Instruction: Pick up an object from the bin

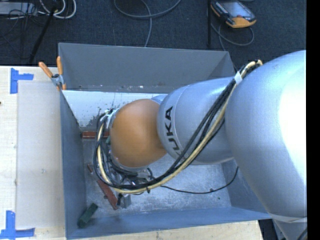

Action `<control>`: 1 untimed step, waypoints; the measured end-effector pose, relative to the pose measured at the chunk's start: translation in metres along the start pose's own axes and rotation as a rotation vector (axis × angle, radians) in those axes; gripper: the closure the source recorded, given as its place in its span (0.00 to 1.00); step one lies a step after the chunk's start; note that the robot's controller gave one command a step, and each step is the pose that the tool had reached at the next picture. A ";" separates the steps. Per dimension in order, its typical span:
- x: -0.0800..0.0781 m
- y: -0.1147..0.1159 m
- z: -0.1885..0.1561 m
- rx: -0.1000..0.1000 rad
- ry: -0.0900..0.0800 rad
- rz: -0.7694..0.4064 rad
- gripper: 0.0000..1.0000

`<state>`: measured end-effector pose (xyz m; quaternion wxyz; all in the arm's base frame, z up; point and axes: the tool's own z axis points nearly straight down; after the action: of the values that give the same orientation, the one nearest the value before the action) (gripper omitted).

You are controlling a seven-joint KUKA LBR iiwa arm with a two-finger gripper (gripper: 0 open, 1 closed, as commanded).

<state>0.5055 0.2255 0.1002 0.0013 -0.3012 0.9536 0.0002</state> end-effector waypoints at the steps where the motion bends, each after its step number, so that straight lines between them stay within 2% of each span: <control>1: 0.027 -0.004 0.001 -0.002 0.006 -0.389 0.00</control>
Offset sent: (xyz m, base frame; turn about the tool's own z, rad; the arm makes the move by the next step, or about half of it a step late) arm -0.0186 -0.0185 -0.0002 -0.3904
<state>0.4863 0.2066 0.0990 -0.0016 -0.4800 0.8773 0.0002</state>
